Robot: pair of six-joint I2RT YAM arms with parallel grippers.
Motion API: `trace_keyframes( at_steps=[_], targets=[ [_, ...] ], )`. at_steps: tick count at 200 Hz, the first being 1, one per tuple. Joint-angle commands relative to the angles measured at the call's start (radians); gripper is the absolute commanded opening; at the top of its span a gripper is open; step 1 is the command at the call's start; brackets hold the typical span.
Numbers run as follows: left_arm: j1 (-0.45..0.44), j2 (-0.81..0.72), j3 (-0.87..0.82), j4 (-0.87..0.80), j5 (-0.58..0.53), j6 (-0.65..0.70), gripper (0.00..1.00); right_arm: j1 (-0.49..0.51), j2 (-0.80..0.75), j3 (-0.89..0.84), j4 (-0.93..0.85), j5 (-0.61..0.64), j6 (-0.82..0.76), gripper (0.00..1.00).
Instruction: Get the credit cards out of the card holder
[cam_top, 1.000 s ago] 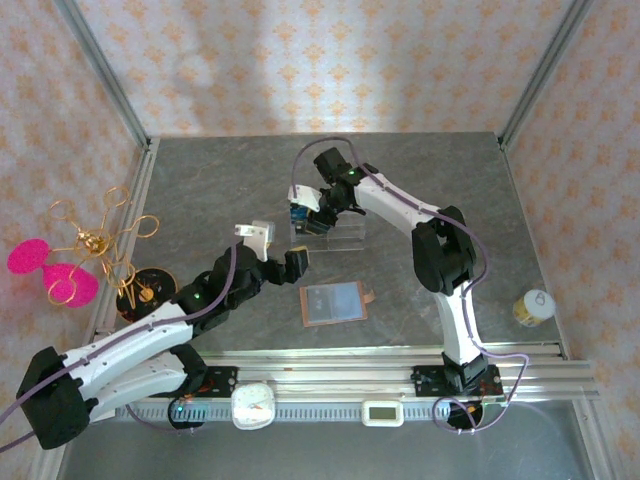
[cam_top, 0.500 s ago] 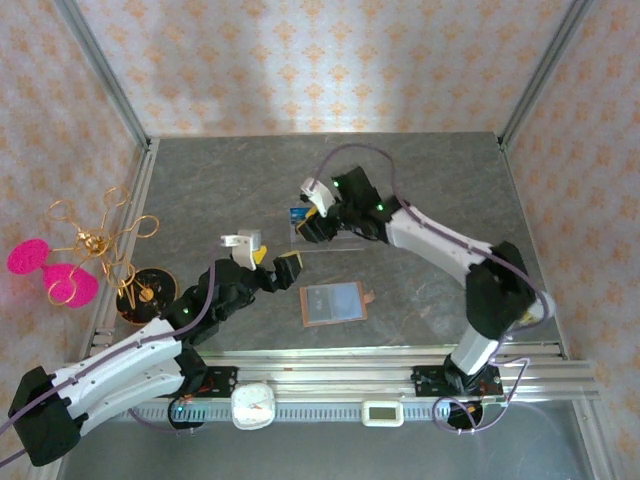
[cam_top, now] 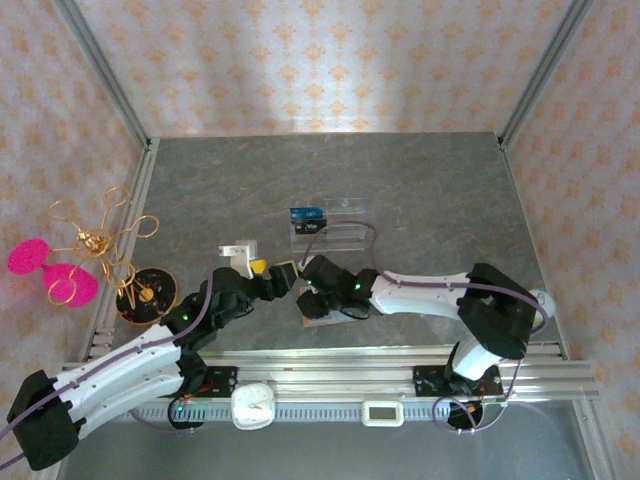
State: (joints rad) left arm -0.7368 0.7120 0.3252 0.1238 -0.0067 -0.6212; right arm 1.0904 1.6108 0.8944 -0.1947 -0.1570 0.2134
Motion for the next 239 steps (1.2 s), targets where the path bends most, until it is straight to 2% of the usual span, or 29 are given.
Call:
trace_keyframes(
  at_steps=[1,25,52,64,80,89,114,142,176,197,217,239],
  targets=[
    [0.010,-0.036,-0.022,-0.019,0.007,-0.028,0.91,0.022,0.036,0.026,-0.049,0.134,0.056,0.42],
    [0.010,-0.041,-0.028,-0.024,0.004,-0.028,0.91,0.050,0.083,0.042,-0.083,0.200,0.075,0.42],
    [0.010,-0.037,-0.034,-0.018,0.007,-0.026,0.90,0.075,0.137,0.058,-0.100,0.208,0.075,0.38],
    [0.010,-0.033,-0.036,-0.019,0.010,-0.026,0.88,0.085,0.161,0.069,-0.117,0.222,0.083,0.27],
    [0.010,-0.024,-0.046,-0.014,0.019,-0.028,0.85,0.088,0.151,0.054,-0.095,0.229,0.116,0.07],
    [0.010,-0.016,-0.056,-0.003,0.030,-0.031,0.82,0.088,0.129,0.033,-0.056,0.223,0.135,0.00],
    [0.010,0.041,-0.083,0.060,0.083,-0.050,0.66,0.085,0.037,-0.032,0.074,0.219,0.210,0.00],
    [0.007,0.160,-0.095,0.141,0.154,-0.069,0.37,0.084,-0.033,-0.102,0.214,0.188,0.286,0.00],
    [-0.017,0.280,-0.101,0.233,0.185,-0.084,0.12,0.083,-0.072,-0.162,0.307,0.169,0.341,0.00],
    [-0.029,0.357,-0.085,0.255,0.193,-0.085,0.03,0.085,-0.081,-0.179,0.327,0.158,0.354,0.00],
    [-0.051,0.445,-0.058,0.275,0.209,-0.079,0.03,0.086,-0.098,-0.195,0.339,0.162,0.362,0.00],
    [-0.075,0.555,-0.001,0.252,0.222,-0.064,0.03,0.085,-0.142,-0.219,0.353,0.172,0.369,0.15]
  ],
)
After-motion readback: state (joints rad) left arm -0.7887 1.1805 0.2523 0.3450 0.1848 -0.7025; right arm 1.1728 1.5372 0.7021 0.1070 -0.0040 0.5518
